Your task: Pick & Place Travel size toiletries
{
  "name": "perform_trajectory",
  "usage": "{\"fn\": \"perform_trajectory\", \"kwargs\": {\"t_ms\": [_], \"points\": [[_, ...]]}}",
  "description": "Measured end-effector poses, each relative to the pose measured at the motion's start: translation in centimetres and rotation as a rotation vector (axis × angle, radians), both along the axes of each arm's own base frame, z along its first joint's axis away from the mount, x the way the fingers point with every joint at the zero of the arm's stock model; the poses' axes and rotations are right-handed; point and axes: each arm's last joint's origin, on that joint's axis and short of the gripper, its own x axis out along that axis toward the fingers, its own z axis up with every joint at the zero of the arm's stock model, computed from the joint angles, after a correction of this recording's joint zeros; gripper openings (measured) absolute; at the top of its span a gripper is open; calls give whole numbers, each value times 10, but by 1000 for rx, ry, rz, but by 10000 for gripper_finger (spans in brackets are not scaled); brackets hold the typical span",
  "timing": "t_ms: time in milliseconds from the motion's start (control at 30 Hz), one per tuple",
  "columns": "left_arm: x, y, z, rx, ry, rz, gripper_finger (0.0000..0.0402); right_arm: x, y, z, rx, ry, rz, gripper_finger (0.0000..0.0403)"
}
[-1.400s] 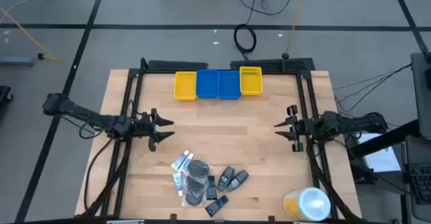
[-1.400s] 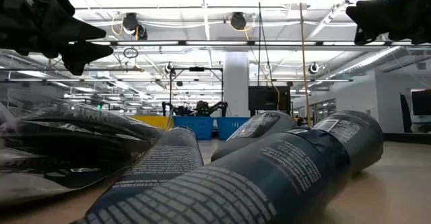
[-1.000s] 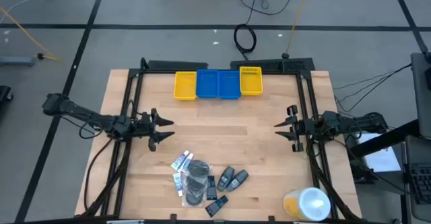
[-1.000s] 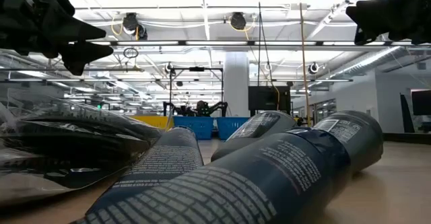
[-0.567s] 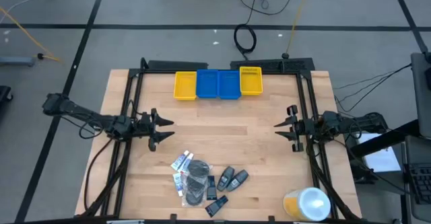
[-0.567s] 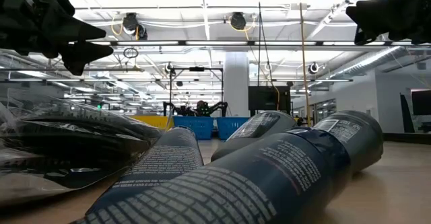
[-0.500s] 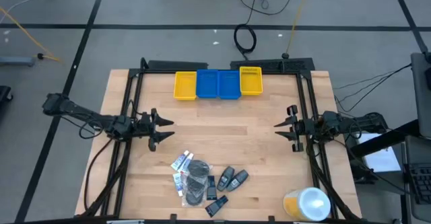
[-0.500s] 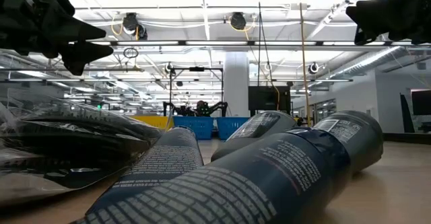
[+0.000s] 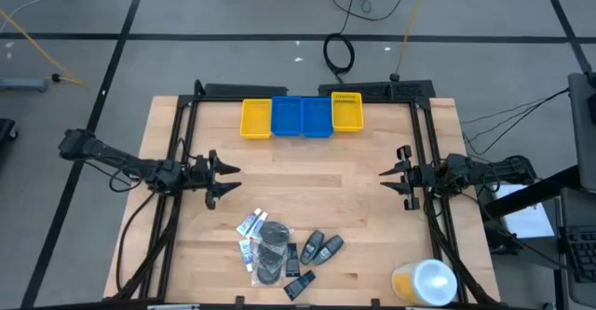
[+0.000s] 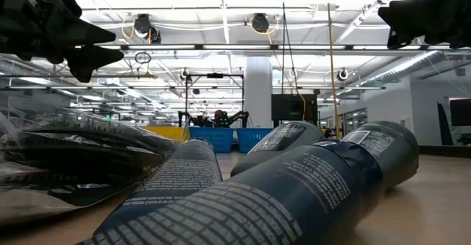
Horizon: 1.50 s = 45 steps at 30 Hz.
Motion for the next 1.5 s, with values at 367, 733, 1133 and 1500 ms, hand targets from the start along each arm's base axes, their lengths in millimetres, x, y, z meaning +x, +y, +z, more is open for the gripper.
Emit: {"fn": "perform_trajectory", "kwargs": {"t_ms": [367, 733, 1133, 1500], "points": [[0, 0, 0, 0, -1, 0, 230, 0, 0, 0, 0, 0, 0, 100], [0, 0, 1, -1, -6, 11, 230, 0, 0, 1, -378, -53, -77, 100], [-1, 4, 1, 4, -8, 130, 230, 0, 0, 2, -338, -63, -68, 100], [-1, 6, 8, 56, -62, 212, 230, -3, -1, 13, -90, -148, -57, 100]]}}
